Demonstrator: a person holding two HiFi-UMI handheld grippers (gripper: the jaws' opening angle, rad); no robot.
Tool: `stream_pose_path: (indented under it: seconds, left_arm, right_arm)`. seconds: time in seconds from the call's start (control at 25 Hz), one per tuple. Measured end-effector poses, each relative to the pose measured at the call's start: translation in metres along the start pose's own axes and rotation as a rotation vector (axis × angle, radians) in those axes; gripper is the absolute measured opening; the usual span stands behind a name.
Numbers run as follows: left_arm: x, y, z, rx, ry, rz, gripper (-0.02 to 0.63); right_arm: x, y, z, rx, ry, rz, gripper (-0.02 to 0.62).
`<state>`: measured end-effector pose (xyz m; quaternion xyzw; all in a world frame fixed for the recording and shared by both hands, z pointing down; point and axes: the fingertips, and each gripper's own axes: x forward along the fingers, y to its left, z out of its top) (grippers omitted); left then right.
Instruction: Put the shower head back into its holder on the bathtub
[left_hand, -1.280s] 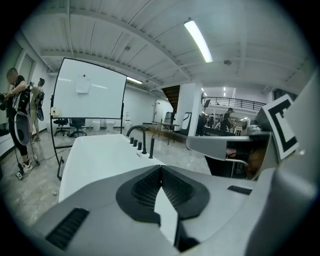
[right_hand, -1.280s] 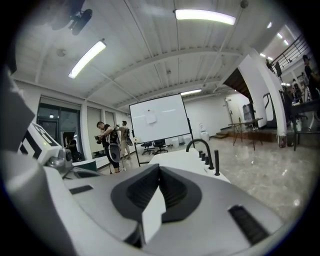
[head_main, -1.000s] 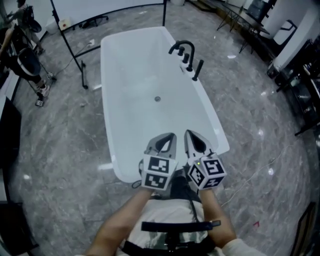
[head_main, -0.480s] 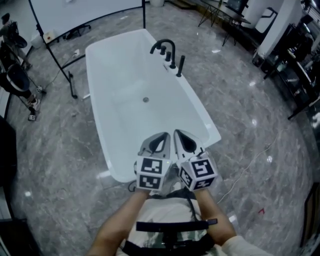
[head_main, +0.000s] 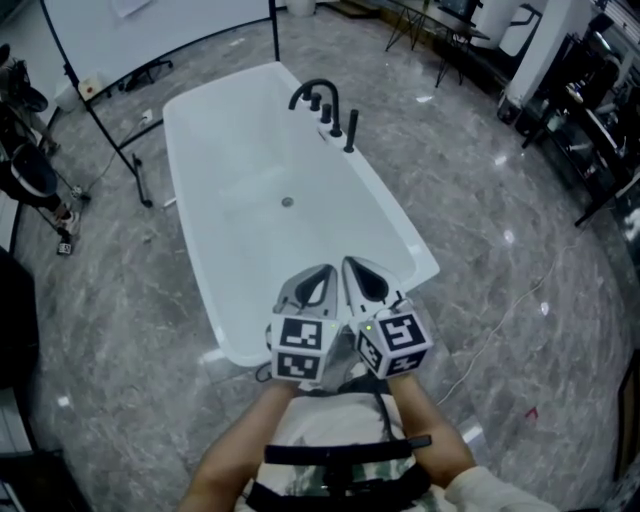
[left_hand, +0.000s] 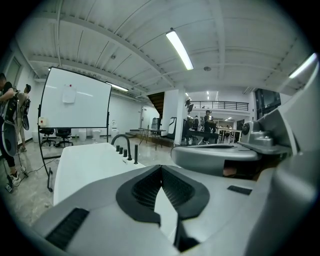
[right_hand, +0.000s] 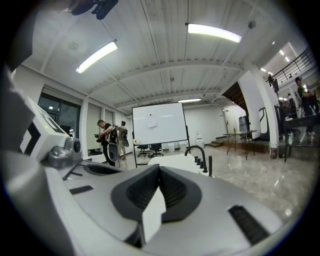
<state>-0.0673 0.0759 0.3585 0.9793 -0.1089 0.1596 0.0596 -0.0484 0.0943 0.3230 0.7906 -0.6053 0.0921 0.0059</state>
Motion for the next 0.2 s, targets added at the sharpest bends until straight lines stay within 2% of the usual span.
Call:
stream_pose_path:
  seconds: [0.2]
  left_arm:
    - [0.0027, -0.0027, -0.0026, 0.003, 0.002, -0.007, 0.015]
  right_arm:
    - [0.0004, -0.0008, -0.0029, 0.007, -0.004, 0.009, 0.009]
